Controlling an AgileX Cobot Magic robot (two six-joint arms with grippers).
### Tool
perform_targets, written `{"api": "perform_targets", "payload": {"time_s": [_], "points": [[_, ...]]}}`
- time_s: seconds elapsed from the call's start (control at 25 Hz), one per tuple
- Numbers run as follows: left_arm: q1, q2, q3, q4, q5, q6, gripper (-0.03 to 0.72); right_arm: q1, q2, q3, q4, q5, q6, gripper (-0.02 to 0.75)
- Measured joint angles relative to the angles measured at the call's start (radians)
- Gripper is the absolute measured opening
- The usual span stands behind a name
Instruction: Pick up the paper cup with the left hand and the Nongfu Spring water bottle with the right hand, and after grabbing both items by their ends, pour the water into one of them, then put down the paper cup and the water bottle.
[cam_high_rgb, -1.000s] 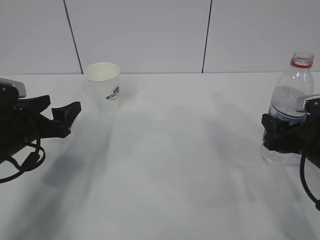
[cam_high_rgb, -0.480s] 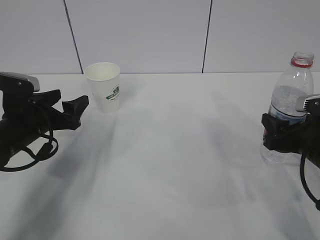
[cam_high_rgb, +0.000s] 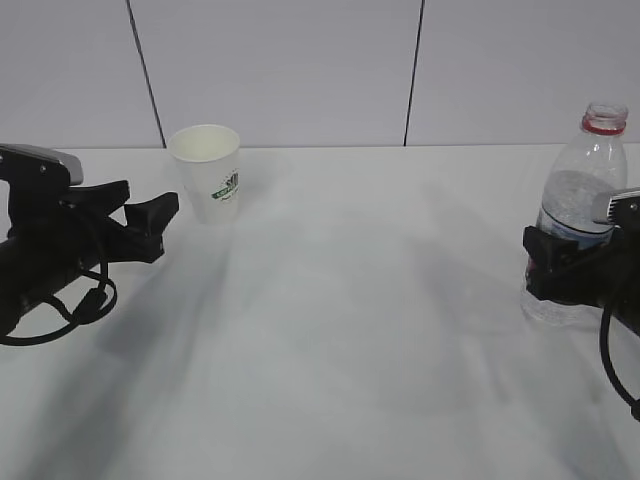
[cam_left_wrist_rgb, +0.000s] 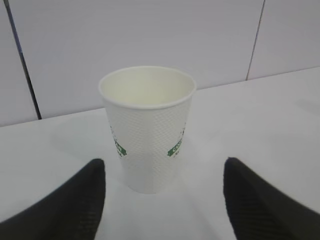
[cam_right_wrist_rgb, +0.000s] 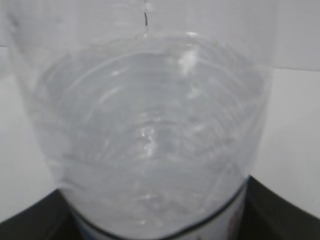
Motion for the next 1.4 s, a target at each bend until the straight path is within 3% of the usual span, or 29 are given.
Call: {"api": "perform_targets", "payload": {"time_s": [0.28, 0.96, 1.4], "points": [[0.0, 0.0, -0.006, 0.0, 0.0, 0.0, 0.627, 0.0, 0.0, 0.0, 0.0, 0.0, 0.0, 0.476], [0.0, 0.195, -0.116, -0.017, -0.002, -0.037, 0.635, 0.0, 0.0, 0.0, 0.0, 0.0, 0.0, 0.475], [0.0, 0.297, -0.232, 0.051, -0.002, -0.055, 0.636, 0.0, -0.002, 0.0, 0.0, 0.0, 0.0, 0.475]]}}
